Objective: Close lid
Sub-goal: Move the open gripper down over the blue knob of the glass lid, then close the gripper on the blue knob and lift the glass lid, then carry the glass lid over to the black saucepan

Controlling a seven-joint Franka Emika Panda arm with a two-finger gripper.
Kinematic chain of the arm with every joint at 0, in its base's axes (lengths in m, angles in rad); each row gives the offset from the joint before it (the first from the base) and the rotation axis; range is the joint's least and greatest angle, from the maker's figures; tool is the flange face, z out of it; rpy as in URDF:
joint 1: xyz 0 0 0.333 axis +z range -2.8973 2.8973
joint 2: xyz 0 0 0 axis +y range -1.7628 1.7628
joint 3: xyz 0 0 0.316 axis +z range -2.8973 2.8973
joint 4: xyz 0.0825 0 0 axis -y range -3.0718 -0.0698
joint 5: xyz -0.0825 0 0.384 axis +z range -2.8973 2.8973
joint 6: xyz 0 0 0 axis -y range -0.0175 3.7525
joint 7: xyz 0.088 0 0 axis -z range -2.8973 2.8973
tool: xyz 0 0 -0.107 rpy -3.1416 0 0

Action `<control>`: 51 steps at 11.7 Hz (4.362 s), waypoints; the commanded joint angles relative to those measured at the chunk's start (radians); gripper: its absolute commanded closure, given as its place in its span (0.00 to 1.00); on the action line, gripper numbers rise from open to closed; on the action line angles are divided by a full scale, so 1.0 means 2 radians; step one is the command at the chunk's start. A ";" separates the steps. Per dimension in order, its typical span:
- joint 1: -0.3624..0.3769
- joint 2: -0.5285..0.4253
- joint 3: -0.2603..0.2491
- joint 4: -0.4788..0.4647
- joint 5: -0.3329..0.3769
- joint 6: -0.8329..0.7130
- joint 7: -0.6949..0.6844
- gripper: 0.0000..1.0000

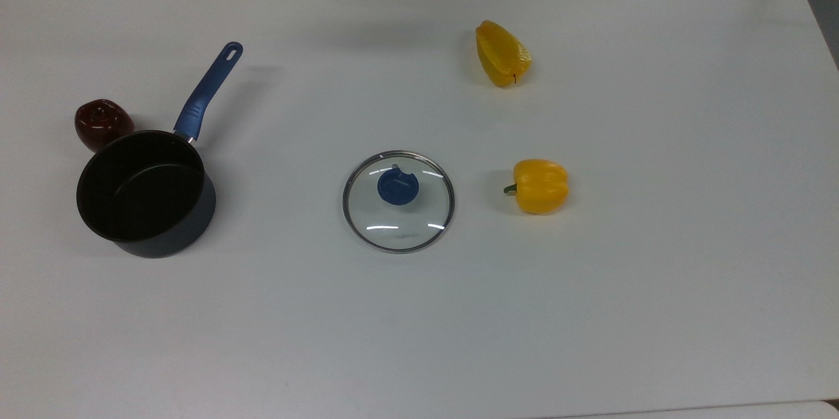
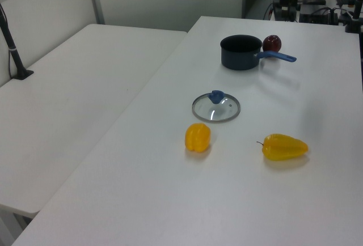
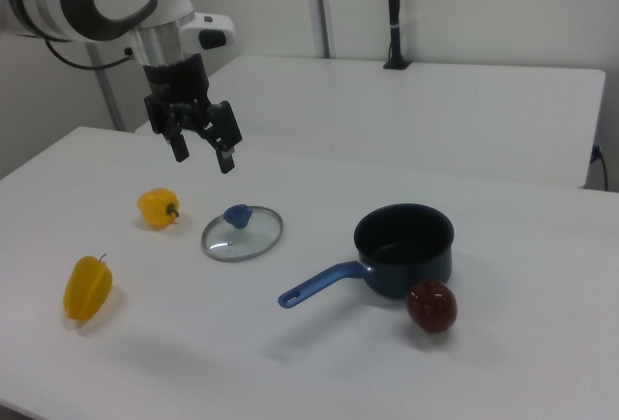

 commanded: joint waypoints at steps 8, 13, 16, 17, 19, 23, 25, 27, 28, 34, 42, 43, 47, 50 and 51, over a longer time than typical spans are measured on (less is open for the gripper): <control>0.010 0.021 0.002 -0.010 0.013 0.060 0.028 0.00; 0.032 0.101 0.040 -0.012 0.005 0.176 0.152 0.00; 0.045 0.148 0.040 -0.011 0.004 0.239 0.169 0.00; 0.050 0.161 0.040 -0.011 0.004 0.263 0.177 0.00; 0.065 0.201 0.040 -0.010 -0.007 0.322 0.204 0.00; 0.076 0.249 0.040 -0.009 -0.043 0.376 0.242 0.00; 0.079 0.264 0.039 -0.008 -0.043 0.388 0.242 0.00; 0.080 0.268 0.039 -0.008 -0.043 0.404 0.256 0.09; 0.079 0.268 0.039 -0.008 -0.043 0.408 0.261 0.20; 0.079 0.246 0.037 -0.008 -0.054 0.390 0.262 0.63; -0.040 0.223 0.035 0.143 -0.046 0.203 0.226 0.63; -0.061 0.224 0.035 0.143 -0.046 0.206 0.206 0.63; -0.121 0.242 0.036 0.143 -0.019 0.247 0.169 0.63; -0.144 0.269 0.035 0.143 -0.003 0.301 0.168 0.63; -0.147 0.275 0.035 0.143 -0.003 0.323 0.168 0.63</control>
